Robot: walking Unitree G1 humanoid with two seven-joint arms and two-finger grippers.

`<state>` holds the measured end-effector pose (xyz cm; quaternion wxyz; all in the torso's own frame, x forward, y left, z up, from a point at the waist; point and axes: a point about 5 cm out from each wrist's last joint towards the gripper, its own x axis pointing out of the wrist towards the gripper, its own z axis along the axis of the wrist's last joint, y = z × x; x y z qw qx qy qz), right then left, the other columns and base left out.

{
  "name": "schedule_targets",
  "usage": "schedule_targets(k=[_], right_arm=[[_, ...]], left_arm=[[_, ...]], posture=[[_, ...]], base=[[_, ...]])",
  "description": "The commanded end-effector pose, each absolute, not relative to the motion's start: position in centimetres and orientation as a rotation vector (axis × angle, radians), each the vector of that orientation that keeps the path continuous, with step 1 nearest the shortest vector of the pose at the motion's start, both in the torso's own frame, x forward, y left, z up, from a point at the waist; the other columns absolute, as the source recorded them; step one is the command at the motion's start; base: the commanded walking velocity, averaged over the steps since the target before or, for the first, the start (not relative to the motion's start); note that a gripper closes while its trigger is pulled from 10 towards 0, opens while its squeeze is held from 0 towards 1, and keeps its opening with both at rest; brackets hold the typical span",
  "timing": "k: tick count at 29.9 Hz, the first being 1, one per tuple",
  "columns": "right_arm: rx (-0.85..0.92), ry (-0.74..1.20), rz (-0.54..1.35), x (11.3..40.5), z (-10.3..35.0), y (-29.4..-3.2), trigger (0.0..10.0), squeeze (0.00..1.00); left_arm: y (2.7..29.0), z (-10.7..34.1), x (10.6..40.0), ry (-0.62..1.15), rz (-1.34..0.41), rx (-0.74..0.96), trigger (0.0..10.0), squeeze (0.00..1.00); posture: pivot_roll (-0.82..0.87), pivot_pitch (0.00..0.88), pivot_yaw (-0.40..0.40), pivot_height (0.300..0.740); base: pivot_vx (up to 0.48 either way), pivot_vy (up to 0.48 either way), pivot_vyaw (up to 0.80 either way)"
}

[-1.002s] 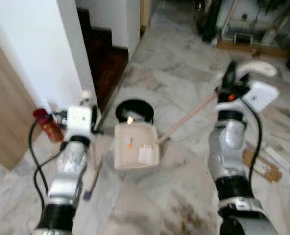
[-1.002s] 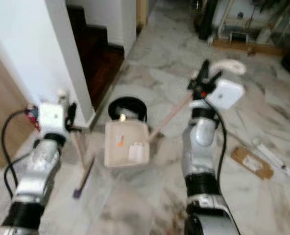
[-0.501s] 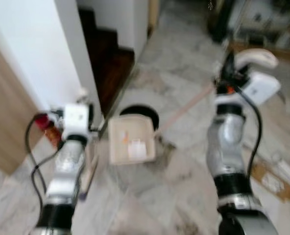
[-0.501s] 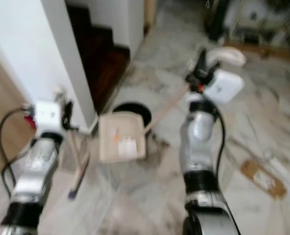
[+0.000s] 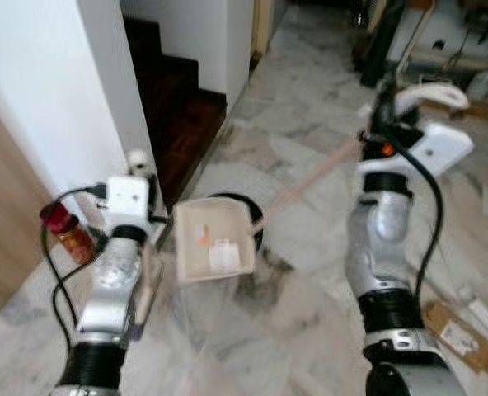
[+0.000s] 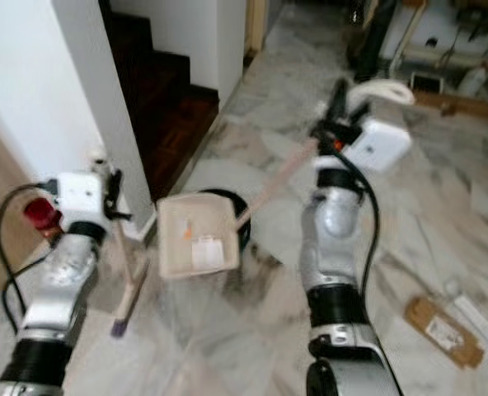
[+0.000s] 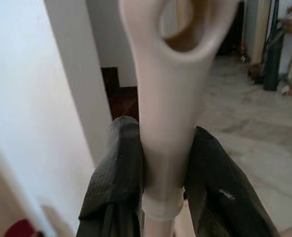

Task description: Sweep floor

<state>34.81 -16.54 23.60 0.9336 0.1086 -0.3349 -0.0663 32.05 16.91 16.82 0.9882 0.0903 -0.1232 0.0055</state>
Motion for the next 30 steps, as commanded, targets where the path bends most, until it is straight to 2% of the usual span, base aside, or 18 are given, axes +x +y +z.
schedule_targets(k=[1,30], right_arm=[[0.254,-0.776,-0.112,34.45,25.75,-15.77,10.0,0.0],[0.264,-0.77,-0.109,34.43,25.94,-15.83,10.0,0.0]], left_arm=[[17.18,18.29,32.04,-0.317,0.021,0.203,10.0,0.0],[17.15,18.38,31.97,-0.322,0.028,0.204,10.0,0.0]], posture=[[0.14,0.03,-0.041,0.74],[0.13,0.035,-0.049,0.74]], base=[[0.375,0.0,0.0],[0.373,0.0,0.0]])
